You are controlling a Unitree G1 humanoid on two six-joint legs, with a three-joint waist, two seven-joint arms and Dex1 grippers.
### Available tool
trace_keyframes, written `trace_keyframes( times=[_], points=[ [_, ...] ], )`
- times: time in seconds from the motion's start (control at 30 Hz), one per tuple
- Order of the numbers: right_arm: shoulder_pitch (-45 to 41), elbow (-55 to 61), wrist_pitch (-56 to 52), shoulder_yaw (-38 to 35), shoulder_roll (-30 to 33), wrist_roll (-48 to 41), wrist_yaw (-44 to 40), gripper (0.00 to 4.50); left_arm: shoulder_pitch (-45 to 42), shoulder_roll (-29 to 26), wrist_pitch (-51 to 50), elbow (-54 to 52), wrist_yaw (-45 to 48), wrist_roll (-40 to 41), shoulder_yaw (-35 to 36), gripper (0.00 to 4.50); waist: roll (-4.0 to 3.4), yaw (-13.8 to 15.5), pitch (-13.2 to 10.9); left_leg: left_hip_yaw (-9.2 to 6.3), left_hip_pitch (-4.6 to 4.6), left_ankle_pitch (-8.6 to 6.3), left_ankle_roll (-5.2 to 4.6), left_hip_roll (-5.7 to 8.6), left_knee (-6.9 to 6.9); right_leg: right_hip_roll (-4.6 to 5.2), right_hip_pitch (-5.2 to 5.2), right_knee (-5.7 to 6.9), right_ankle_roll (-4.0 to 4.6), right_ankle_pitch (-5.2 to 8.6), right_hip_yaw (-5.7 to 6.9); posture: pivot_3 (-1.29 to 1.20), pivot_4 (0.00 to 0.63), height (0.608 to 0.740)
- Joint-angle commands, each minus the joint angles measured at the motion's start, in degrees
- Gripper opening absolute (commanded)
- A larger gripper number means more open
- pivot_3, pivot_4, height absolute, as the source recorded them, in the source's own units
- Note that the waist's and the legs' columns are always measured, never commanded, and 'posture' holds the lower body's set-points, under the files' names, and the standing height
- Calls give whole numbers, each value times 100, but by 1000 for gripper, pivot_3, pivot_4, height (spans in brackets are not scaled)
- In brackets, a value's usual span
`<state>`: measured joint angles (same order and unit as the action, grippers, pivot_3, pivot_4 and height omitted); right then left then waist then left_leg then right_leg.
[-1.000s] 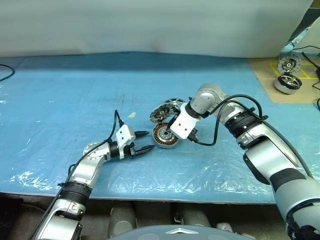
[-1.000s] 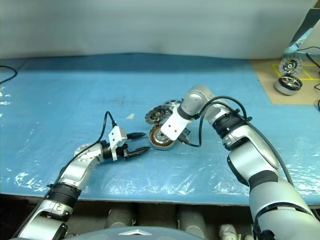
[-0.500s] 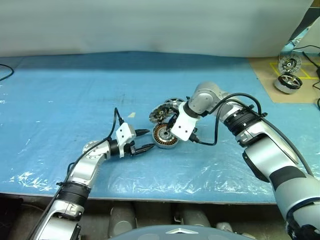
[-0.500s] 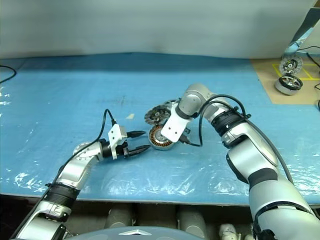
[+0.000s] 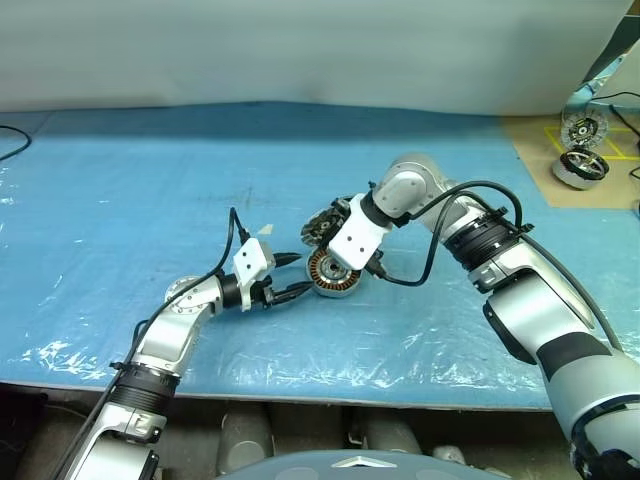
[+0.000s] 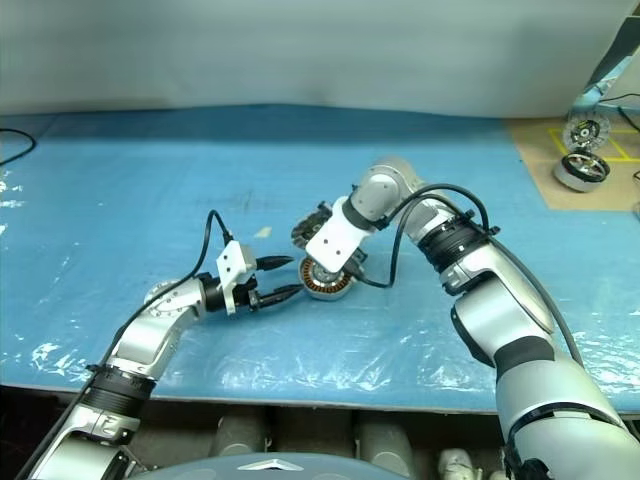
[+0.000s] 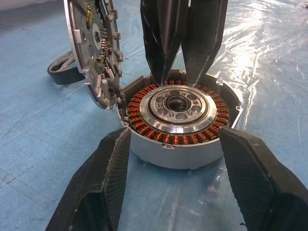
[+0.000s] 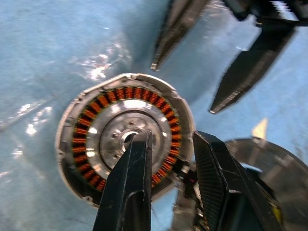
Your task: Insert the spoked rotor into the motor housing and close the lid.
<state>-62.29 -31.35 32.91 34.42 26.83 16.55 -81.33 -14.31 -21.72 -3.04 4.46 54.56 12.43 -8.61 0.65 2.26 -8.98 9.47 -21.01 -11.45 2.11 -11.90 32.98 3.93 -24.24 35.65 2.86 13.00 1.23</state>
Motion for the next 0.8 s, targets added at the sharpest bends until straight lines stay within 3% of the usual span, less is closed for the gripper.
trace_keyframes(
  times=[0.03, 0.4, 0.8],
  points=[
    [35, 24, 122, -105, 73, 168, 343, 1348, -87, -17, 184, 133, 36, 74, 94, 3023, 0, -1, 0, 0, 0, 0, 0, 1, 0, 0, 0, 0, 0, 0, 0, 0, 150, 740],
    [450, 439, -570, -112, 20, 229, 595, 1348, -305, 10, 1178, 1433, 349, -5, 105, 3023, 0, 9, 0, 0, -2, 0, 0, 2, 0, -1, -1, 0, 0, 0, 0, 0, 150, 740],
    [716, 566, -656, -50, 234, 407, 621, 1348, -292, -2, 1050, 1131, 327, 39, 69, 3023, 1, 9, -1, 0, -1, -1, 2, 1, 0, 0, -1, 1, -1, 0, 0, 0, 150, 740]
  ],
)
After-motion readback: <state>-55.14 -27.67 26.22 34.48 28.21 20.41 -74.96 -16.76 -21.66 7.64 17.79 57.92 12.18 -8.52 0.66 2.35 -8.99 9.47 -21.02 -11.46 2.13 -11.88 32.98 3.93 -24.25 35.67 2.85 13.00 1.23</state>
